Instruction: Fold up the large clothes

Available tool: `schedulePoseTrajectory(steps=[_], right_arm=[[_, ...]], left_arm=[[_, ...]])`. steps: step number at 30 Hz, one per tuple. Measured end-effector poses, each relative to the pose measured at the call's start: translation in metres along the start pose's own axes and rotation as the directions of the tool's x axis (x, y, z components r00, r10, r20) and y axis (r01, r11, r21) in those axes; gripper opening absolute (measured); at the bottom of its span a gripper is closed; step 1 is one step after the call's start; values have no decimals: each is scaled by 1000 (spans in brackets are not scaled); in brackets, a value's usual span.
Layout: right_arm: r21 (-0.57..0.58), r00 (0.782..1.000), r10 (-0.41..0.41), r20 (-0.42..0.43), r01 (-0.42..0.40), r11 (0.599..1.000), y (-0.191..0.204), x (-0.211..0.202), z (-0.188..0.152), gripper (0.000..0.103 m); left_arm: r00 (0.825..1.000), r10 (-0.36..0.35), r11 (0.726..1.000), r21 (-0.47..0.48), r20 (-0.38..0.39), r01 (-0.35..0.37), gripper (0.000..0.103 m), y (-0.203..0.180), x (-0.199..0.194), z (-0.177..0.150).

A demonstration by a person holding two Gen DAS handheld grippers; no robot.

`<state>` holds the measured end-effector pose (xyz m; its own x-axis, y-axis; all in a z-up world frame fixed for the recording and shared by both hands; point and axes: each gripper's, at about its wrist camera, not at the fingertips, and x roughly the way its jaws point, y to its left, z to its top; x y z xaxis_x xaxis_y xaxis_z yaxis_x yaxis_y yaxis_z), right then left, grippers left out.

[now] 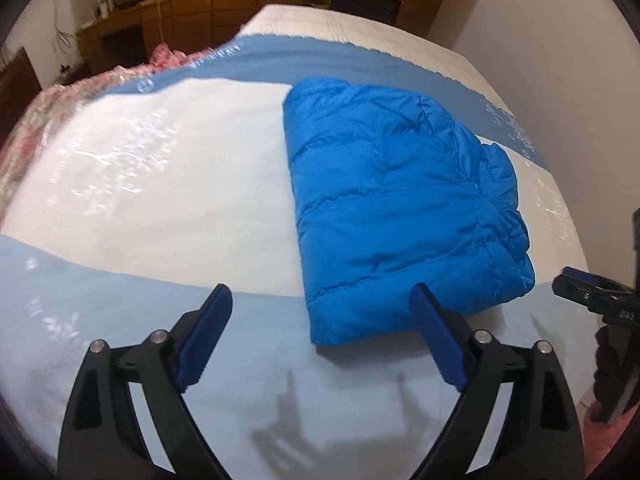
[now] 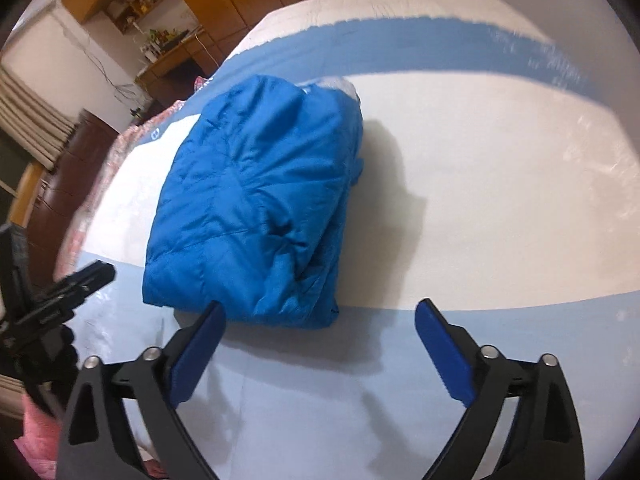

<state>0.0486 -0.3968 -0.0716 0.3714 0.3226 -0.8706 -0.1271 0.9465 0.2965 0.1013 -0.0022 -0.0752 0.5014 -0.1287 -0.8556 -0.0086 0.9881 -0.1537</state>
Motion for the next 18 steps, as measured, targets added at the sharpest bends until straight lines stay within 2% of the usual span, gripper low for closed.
schedulePoseTrajectory(steps=[5, 8, 10, 18], right_arm=[[-38, 996, -83, 25, 84, 996, 23, -21, -9, 99], [-55, 991, -135, 19, 136, 989, 34, -30, -16, 99], [-60, 988, -156, 15, 156, 986, 41, -34, -20, 99], [-50, 987, -158, 35, 160, 986, 56, -55, -33, 99]], left_arm=[[996, 61, 998, -19, 63, -60, 92, -6, -34, -8], [987, 128, 992, -13, 97, -127, 93, -11, -53, -13], [982, 148, 989, -6, 114, -148, 93, -15, -64, -17], [988, 115, 993, 0, 101, -115, 93, -27, -89, -30]])
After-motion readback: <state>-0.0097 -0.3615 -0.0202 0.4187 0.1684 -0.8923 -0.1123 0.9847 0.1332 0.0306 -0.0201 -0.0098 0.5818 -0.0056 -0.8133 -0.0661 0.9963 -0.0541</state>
